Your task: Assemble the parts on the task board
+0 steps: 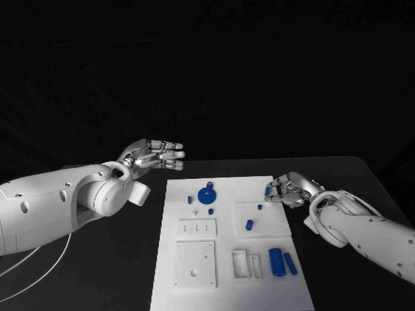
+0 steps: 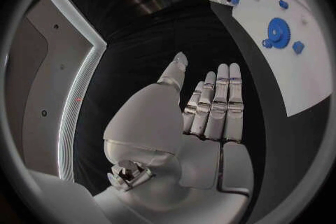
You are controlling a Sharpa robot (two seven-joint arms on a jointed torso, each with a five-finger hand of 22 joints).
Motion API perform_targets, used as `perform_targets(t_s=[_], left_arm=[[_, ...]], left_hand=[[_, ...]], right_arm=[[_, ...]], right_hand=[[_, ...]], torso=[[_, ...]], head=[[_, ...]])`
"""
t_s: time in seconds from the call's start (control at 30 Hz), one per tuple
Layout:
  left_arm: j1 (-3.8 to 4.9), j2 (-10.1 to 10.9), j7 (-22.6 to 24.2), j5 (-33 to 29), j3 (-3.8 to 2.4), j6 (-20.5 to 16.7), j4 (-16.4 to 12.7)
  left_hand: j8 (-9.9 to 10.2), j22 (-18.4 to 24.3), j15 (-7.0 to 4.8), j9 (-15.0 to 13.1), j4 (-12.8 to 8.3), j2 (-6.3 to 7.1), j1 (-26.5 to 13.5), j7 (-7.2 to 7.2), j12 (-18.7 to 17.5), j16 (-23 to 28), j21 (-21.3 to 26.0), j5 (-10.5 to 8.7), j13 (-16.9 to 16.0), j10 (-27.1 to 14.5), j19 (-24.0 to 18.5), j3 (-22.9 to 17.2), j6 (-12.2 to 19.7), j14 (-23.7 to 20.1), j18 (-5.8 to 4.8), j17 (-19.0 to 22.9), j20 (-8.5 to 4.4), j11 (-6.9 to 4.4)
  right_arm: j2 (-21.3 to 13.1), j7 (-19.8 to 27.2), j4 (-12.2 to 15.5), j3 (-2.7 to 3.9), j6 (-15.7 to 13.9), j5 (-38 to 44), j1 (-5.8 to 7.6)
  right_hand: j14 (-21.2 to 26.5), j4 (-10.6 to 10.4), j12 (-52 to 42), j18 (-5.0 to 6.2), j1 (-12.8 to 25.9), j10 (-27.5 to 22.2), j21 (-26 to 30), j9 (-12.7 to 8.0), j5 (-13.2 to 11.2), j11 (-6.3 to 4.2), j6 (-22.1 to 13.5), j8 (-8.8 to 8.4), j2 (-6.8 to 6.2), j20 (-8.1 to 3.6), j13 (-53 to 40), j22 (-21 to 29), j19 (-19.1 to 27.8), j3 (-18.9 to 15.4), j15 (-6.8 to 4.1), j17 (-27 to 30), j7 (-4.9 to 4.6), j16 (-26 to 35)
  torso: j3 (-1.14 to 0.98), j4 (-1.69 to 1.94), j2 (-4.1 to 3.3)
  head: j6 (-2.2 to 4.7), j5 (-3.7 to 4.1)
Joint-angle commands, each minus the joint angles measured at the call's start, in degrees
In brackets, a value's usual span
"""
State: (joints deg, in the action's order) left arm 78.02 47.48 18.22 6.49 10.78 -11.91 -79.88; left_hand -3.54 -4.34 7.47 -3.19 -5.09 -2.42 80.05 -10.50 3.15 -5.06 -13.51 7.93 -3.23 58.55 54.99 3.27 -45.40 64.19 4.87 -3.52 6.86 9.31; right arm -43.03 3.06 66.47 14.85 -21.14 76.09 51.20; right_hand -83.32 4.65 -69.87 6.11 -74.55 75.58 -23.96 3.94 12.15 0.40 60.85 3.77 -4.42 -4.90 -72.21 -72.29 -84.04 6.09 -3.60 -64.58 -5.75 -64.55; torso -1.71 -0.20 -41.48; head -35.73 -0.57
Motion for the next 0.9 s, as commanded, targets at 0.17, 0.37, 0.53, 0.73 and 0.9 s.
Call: perform_targets(t_s=[0.17,0.37,0.53,0.73,0.9], left_arm=[[0.04,-0.1,0.3,0.2,-0.04,0.9,-0.1],[0.04,-0.1,0.2,0.2,-0.04,1.0,-0.1],[0.04,-0.1,0.1,0.2,-0.04,1.1,-0.1],[0.04,-0.1,0.0,0.2,-0.04,1.2,-0.1],[0.04,0.0,0.0,0.2,-0.04,1.2,-0.1]], left_hand=[[0.2,0.1,0.26,0.0,-0.1,0.29,-0.2,0.06,0.3,-0.3,-0.3,-0.31,-0.1,-0.2,-0.2,0.1,0.4,-0.2,-0.39,-0.1,0.14,0.04],[0.2,0.1,0.26,0.0,-0.1,0.29,-0.2,0.06,0.3,-0.3,-0.3,-0.31,-0.1,-0.2,-0.2,0.1,0.4,-0.2,-0.39,-0.1,0.14,0.04],[0.3,0.1,0.26,0.1,0.0,0.33,-0.2,0.05,0.3,-0.3,-0.2,-0.34,-0.1,-0.3,-0.2,0.1,0.6,-0.2,-0.39,-0.1,0.15,0.06],[0.3,0.1,0.26,0.1,0.0,0.33,-0.2,0.05,0.3,-0.3,-0.2,-0.34,-0.1,-0.3,-0.2,0.1,0.6,-0.2,-0.39,-0.1,0.15,0.06],[0.3,0.1,0.26,0.1,0.0,0.33,-0.2,0.05,0.3,-0.3,-0.2,-0.34,-0.1,-0.3,-0.2,0.1,0.6,-0.2,-0.39,-0.1,0.15,0.06]], right_arm=[[0.5,-0.6,-0.4,0.01,0.1,0.8,-0.08],[0.8,-0.7,-0.5,0.01,-0.1,0.8,-0.09],[0.9,-0.9,-0.5,0.01,-0.6,0.8,-0.09],[1.0,-1.3,-0.5,0.01,-1.4,0.9,-0.09],[1.0,-1.3,-0.5,0.01,-2.8,1.0,-0.09]], right_hand=[[0.0,-0.1,-0.4,-0.05,1.6,0.2,-0.5,-0.1,-3.5,-0.49,1.2,-0.18,-0.36,-0.27,-0.2,0.0,-2.3,6.7,-0.37,-0.2,0.18,-0.3],[0.0,0.2,-0.4,-0.14,1.8,0.3,-0.5,-0.1,-5.2,-0.58,1.8,-0.21,0.35,-0.33,-0.3,0.0,-2.3,8.5,-0.46,-0.2,0.36,-0.3],[0.0,0.5,-0.4,-0.28,2.0,0.3,-0.5,-0.1,-6.7,-0.64,2.5,-0.19,0.65,-0.43,-0.3,0.0,-2.3,10.0,-0.55,-0.2,0.55,-0.2],[0.0,0.7,-0.5,-0.48,2.0,0.5,-0.6,0.0,-7.7,-0.77,3.6,-0.17,0.81,-0.58,-0.4,0.0,-2.3,11.6,-0.72,-0.3,0.86,-0.3],[0.0,0.9,-0.4,-0.69,1.9,0.6,-0.7,0.1,-8.4,-1.04,5.0,-0.13,1.08,-0.79,-0.4,0.0,-2.3,13.4,-0.97,-0.3,1.31,-0.3]], torso=[[-0.05,0.0,0.03],[-0.08,-0.06,0.05],[-0.05,-0.03,0.05],[-0.05,-0.05,0.02],[-0.02,-0.05,0.05]], head=[[0.01,0.16],[0.06,0.12],[0.09,0.1],[0.03,0.1],[0.04,0.12]])
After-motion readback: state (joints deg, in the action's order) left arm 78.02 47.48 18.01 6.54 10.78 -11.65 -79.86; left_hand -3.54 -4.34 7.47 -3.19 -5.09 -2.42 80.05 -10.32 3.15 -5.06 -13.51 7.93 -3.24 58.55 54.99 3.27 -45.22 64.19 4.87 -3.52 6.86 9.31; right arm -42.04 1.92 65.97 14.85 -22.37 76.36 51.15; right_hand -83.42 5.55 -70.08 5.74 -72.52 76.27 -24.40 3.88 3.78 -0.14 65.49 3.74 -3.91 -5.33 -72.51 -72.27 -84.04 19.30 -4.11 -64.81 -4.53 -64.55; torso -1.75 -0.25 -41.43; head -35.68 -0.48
